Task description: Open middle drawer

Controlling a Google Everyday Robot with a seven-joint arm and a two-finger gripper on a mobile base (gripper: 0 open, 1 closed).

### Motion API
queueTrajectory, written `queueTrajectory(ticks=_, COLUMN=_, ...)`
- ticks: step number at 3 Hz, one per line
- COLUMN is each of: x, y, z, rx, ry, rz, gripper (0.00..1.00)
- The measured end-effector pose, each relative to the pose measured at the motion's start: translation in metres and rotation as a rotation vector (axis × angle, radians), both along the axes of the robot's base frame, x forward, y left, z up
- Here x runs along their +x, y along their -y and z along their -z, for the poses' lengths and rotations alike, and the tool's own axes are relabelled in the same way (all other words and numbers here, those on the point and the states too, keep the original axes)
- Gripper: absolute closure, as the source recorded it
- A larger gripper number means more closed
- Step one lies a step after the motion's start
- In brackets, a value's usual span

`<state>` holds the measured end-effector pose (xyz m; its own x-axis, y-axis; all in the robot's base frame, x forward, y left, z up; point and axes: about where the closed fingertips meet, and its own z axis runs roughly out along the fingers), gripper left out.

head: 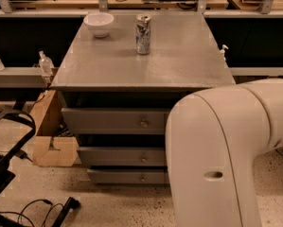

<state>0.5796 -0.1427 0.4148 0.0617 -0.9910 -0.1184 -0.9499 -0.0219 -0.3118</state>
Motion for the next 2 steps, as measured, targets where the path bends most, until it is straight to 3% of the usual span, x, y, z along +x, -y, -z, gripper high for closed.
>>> queueTrajectory(ticks=1, x=0.0002, y=0.0000, z=-0.0001, rx=0.000, ry=0.000, rz=0.000, gripper=0.84)
queueTrajectory(ticks=2, x=0.0002, y=0.0000, z=-0.0057, rx=0.000, ry=0.000, rz=0.000, gripper=1.00)
